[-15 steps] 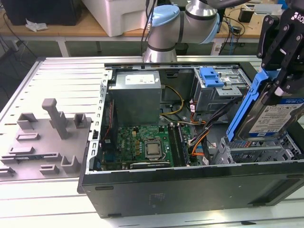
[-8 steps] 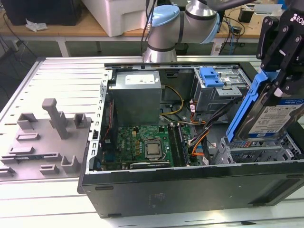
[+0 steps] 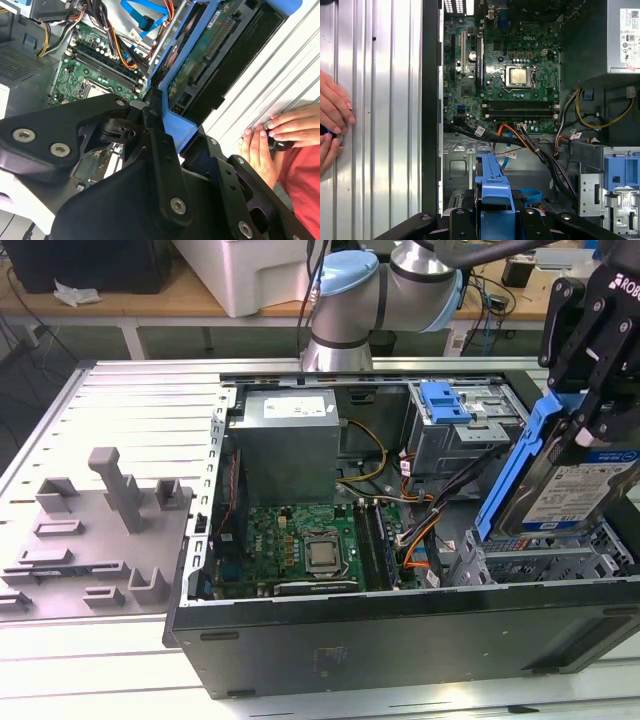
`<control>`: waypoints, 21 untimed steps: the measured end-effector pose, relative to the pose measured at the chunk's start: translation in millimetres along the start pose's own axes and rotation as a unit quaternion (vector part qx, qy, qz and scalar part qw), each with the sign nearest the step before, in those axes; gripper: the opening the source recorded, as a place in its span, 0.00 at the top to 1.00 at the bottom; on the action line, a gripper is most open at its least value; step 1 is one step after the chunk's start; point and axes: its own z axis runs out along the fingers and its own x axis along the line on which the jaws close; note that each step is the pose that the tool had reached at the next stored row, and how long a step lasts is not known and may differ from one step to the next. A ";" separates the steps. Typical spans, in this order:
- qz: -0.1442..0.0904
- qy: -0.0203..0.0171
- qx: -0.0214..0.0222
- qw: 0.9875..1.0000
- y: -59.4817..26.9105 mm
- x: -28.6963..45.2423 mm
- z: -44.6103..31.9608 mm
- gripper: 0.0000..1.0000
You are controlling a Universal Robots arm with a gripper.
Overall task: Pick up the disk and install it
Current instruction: 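Insert the disk into the insertion slot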
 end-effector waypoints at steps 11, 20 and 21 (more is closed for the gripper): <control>-0.001 0.000 0.000 1.000 -0.8 -0.1 1.9 0.63; -0.001 0.000 0.000 1.000 -0.9 0.0 4.7 0.63; -0.001 0.000 0.000 1.000 -0.9 0.0 5.1 0.63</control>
